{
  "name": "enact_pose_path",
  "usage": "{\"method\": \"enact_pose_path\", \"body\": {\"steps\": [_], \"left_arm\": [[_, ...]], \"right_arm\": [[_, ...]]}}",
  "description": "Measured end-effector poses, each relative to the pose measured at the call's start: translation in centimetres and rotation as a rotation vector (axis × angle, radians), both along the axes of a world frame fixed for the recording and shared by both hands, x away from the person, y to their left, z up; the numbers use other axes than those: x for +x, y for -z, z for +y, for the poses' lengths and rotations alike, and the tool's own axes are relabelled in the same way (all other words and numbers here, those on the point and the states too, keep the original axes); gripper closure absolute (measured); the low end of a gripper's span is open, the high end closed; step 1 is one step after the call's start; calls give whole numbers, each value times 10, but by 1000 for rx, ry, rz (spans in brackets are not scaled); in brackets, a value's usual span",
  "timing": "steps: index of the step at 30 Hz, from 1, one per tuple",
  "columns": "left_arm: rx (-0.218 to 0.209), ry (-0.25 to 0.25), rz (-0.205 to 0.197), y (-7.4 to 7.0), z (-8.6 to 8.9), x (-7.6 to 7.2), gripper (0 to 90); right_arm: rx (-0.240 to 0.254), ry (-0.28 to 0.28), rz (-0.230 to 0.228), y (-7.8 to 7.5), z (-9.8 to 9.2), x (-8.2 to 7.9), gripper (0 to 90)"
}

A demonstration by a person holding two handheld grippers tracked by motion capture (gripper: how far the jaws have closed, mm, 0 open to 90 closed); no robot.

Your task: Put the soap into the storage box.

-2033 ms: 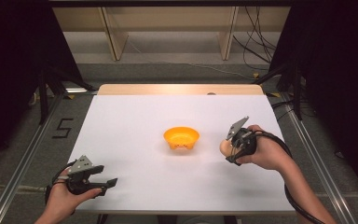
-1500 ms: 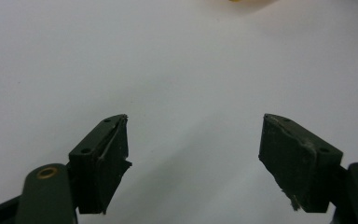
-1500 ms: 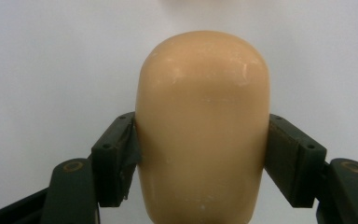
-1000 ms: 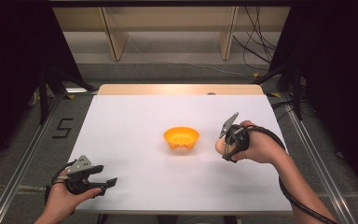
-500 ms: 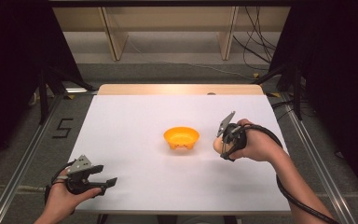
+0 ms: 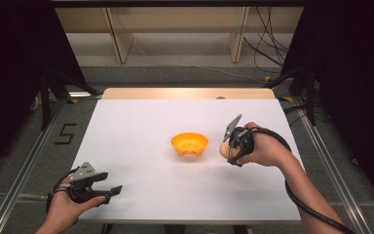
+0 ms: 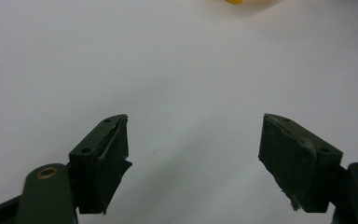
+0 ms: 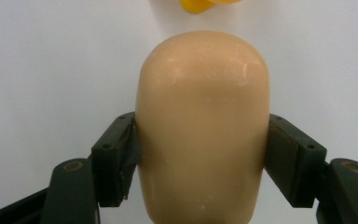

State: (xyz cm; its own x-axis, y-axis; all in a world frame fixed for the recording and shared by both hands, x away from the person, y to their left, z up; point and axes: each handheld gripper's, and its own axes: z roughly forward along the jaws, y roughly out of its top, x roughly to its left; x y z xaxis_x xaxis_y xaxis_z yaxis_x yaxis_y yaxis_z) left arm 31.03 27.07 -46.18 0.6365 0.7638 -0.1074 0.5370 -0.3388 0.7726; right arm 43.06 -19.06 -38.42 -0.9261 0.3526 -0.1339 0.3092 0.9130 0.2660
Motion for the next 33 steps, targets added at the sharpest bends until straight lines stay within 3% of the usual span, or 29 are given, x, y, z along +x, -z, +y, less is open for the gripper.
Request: {"method": "enact_pose_path", "body": {"steps": [1,4,7,8,10,14,15,19,24,25,27,28,30,32,33], "left_arm": [[-1,0,-1,0,0,0,236],[13,7,-2,-1,1,0,236],[13,7,-2,-1,1,0,236],[14,8,-2,-1,1,0,236],[14,8,-2,-1,1,0,236],[14,7,-2,-1,1,0,236],[14,7,-2,-1,1,0,236],[-7,0,-3,0,0,0,236],[-6,0,-2,0,0,0,236],[-5,0,-3,0,0,0,236],[-4,0,-3,0,1,0,236],[18,10,-10,-1,2,1,236],[-6,0,-2,0,0,0,236],[-6,-1,-2,0,0,0,236],[-5,-1,-2,0,0,0,236]], "right_arm": [[-11,22,-1,0,1,-1,333],[3,-8,-10,-1,2,1,333],[-4,0,-11,-1,3,2,333],[0,-27,-11,-1,3,3,333],[-7,11,-5,-2,5,1,333],[-3,-27,-25,-2,7,4,333],[-11,-13,-8,-2,8,4,333],[-23,4,-11,-2,11,4,333],[-20,-38,-17,-3,13,8,333],[-17,13,-1,-4,14,5,333],[-9,-25,-25,-4,15,8,333],[-7,-19,-24,-4,16,7,333],[-8,-17,-7,-4,16,8,333],[-19,-1,-25,-5,17,7,333],[-11,-35,-30,-5,17,9,333]]}}
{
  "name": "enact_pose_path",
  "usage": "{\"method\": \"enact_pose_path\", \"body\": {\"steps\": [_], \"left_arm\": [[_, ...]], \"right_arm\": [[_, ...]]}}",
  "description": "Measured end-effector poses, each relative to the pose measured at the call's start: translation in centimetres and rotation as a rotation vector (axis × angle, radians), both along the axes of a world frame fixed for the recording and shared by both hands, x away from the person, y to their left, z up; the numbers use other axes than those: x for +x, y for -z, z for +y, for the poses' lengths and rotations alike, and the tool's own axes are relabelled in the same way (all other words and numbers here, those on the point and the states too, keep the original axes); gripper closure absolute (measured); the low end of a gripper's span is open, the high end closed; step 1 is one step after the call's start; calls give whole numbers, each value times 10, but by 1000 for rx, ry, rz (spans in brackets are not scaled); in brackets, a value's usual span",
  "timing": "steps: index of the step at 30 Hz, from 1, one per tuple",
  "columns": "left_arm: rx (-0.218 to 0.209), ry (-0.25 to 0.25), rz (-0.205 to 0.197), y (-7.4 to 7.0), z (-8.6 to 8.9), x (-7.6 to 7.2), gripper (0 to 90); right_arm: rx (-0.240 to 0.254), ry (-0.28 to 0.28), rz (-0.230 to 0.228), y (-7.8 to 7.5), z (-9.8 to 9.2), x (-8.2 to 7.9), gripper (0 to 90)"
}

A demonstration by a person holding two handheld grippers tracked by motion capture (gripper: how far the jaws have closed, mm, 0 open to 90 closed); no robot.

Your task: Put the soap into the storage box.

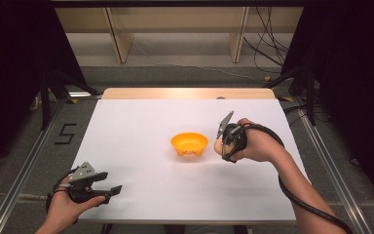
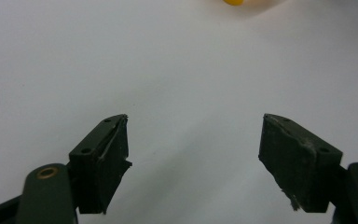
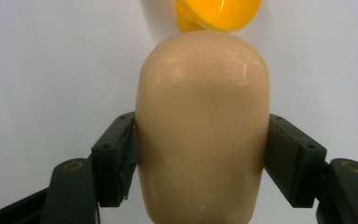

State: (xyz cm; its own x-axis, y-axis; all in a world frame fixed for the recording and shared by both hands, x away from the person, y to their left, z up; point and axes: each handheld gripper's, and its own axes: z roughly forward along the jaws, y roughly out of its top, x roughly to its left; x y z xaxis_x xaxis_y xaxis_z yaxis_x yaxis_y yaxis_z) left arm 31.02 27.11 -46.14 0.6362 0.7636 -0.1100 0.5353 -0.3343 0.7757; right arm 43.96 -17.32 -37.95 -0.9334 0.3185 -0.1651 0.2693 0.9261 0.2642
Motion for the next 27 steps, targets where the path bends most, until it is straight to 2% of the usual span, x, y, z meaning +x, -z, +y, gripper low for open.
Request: {"method": "enact_pose_path", "body": {"steps": [6,7,8,9,11,13,16,17,19,21,27], "left_arm": [[-2,0,-1,0,0,0,236],[15,8,-1,0,1,1,236],[5,3,1,0,0,0,236],[14,6,-1,0,1,1,236],[3,-1,1,0,0,0,236],[15,6,1,0,1,1,236],[15,8,0,0,1,1,236],[14,8,-2,0,1,1,236],[14,8,-1,0,1,1,236],[12,5,-2,0,1,1,236],[20,8,-1,0,1,1,236]], "right_arm": [[-2,3,6,-1,2,1,333],[-3,13,-1,-1,3,1,333],[0,9,-2,-1,3,1,333],[4,15,-1,-1,3,1,333],[0,-3,-3,-1,4,2,333],[4,1,-7,-1,5,2,333],[7,-22,-39,-2,6,3,333],[7,6,-43,-2,7,1,333],[12,-13,-47,-2,7,3,333],[12,24,-61,-3,8,2,333],[30,13,-88,-3,8,3,333]]}}
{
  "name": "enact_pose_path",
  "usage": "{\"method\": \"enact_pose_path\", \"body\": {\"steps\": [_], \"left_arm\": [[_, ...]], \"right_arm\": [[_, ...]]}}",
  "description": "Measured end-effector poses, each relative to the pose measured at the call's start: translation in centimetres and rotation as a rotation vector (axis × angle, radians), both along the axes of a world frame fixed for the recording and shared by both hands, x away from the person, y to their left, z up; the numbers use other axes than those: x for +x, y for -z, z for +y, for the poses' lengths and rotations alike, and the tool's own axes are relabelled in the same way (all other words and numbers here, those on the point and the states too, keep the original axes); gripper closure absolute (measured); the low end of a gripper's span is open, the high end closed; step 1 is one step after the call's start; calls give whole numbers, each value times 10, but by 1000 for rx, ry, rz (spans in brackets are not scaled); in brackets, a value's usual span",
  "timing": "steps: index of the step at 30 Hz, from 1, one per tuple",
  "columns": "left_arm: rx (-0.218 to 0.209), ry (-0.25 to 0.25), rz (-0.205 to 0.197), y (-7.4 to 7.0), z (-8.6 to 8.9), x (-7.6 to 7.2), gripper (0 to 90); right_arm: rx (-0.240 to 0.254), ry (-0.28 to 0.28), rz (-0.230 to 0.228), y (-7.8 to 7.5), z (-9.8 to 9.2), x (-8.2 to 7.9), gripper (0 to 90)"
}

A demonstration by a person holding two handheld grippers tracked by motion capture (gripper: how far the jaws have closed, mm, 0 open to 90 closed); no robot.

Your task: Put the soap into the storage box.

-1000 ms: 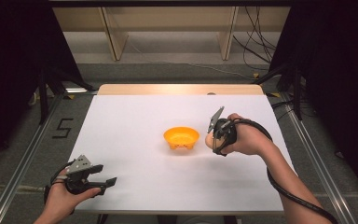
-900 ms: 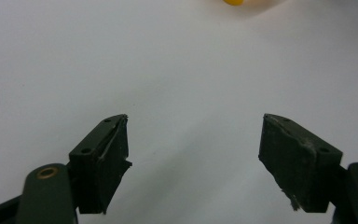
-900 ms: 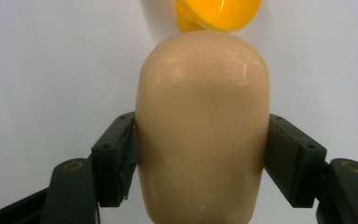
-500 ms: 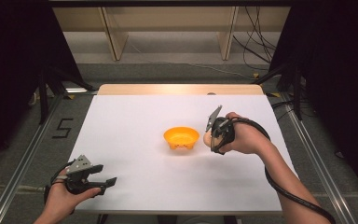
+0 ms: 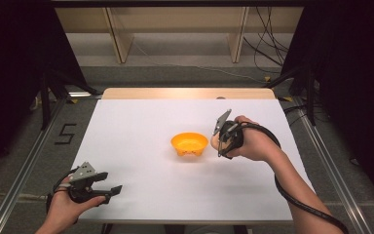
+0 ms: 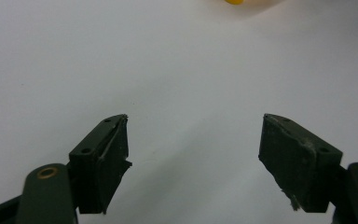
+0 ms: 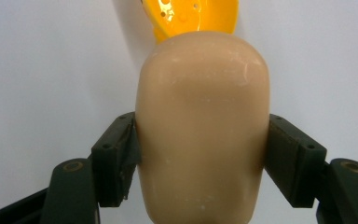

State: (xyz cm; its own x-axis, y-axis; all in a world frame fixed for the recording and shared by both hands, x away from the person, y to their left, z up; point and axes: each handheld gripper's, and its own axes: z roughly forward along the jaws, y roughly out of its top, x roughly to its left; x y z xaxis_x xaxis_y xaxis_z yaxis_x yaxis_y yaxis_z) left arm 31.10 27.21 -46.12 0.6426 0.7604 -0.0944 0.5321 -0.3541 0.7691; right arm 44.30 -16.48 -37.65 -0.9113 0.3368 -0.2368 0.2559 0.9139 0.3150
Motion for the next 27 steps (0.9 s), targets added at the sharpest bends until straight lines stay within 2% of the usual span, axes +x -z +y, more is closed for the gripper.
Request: {"method": "enact_pose_path", "body": {"steps": [6,10,13,14,15,20,21,22,25,27], "left_arm": [[-5,0,0,0,0,0,236],[1,1,1,0,0,0,236],[-6,-3,2,0,0,0,236],[-6,-3,2,0,0,0,236],[-8,-5,2,0,0,0,236],[-18,-9,3,0,0,-1,236],[-8,-3,4,0,1,0,236],[-8,-3,4,0,1,0,236],[-8,-4,1,0,1,0,236],[-9,-4,0,0,1,0,236]], "right_arm": [[5,-23,-19,0,6,3,333],[13,-10,-19,-1,11,4,333],[18,-24,-24,-3,20,8,333],[19,-45,-28,-3,22,10,333],[21,-30,-24,-3,25,10,333],[36,-45,-25,-2,35,15,333],[38,-50,-27,-2,41,18,333],[37,-69,-32,-2,43,20,333],[42,-59,-27,-2,48,22,333],[49,-71,-28,-3,56,25,333]]}}
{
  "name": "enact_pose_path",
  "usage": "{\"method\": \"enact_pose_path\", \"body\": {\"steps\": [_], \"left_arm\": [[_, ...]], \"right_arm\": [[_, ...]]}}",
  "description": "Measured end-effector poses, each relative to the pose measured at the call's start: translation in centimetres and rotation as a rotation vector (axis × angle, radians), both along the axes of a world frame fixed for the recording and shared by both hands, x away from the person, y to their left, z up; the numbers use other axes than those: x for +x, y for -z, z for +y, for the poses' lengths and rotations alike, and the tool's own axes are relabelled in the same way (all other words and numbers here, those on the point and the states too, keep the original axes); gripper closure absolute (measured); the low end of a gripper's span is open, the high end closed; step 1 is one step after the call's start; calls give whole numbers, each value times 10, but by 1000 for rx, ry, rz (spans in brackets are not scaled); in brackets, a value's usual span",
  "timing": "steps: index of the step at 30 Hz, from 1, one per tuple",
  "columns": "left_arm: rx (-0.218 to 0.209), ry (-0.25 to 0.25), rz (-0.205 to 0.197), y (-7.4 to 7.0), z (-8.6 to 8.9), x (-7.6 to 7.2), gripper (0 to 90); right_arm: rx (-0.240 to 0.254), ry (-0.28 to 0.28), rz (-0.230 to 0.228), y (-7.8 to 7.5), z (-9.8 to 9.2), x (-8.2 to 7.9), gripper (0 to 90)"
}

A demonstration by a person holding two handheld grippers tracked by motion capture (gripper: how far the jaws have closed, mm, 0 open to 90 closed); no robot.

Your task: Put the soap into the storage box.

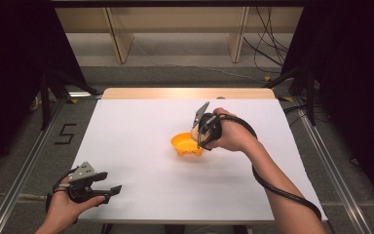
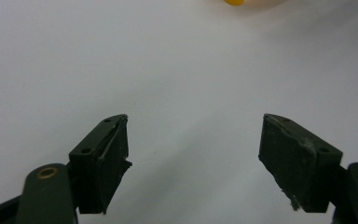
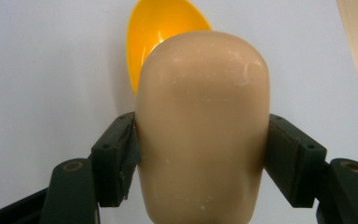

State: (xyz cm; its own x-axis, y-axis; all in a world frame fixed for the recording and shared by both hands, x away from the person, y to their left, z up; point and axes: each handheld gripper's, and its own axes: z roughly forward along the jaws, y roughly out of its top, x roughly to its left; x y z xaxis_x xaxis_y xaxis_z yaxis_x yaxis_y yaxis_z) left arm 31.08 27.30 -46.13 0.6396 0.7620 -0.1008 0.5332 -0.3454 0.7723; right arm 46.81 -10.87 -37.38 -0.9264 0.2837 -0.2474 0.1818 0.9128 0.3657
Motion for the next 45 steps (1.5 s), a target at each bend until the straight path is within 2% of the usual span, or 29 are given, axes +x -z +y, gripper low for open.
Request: {"method": "enact_pose_path", "body": {"steps": [4,7,9,16,19,22,25,26,29,30,32,33,35,36,37,38,39,41,42,44,45], "left_arm": [[0,0,0,0,0,0,236],[1,4,5,0,0,0,236],[0,3,4,0,0,0,236],[-1,2,2,0,0,0,236],[0,2,1,0,0,0,236],[0,3,3,0,0,0,236],[0,2,2,0,0,0,236],[-9,-9,12,0,0,-1,236],[-30,-16,13,2,-2,0,236],[-27,-14,10,2,-2,0,236],[-22,-9,0,1,-1,0,236],[-33,-19,13,2,-2,0,236],[-28,-12,3,1,-1,0,236],[-28,-12,3,1,-1,0,236],[-28,-11,2,1,-1,0,236],[-30,-13,1,2,-1,0,236],[-29,-13,1,2,-1,0,236],[-21,-11,1,2,-1,0,236],[-27,-12,3,2,-2,0,236],[-10,-7,1,1,-1,1,237],[-28,-12,3,2,-1,0,236]], "right_arm": [[-6,-7,-7,-1,7,3,333],[4,-7,5,-1,15,6,333],[-20,-10,1,0,20,9,333],[-14,-25,16,6,30,15,333],[-15,-39,18,10,33,17,333],[-27,-28,25,13,34,18,332],[-35,-47,19,16,35,22,332],[-35,-34,32,18,35,22,332],[-55,-45,36,23,35,24,332],[-48,-51,31,24,34,25,332],[-46,-27,42,26,35,24,332],[-52,-33,34,27,34,26,331],[-38,-17,54,29,34,26,331],[-46,-46,44,31,32,29,331],[-46,-38,47,31,32,28,330],[-36,-44,52,34,32,29,326],[-33,-24,53,34,32,27,305],[10,5,71,32,32,26,265],[27,0,80,31,32,27,252],[30,4,76,27,32,27,243],[24,14,71,26,31,26,241]]}}
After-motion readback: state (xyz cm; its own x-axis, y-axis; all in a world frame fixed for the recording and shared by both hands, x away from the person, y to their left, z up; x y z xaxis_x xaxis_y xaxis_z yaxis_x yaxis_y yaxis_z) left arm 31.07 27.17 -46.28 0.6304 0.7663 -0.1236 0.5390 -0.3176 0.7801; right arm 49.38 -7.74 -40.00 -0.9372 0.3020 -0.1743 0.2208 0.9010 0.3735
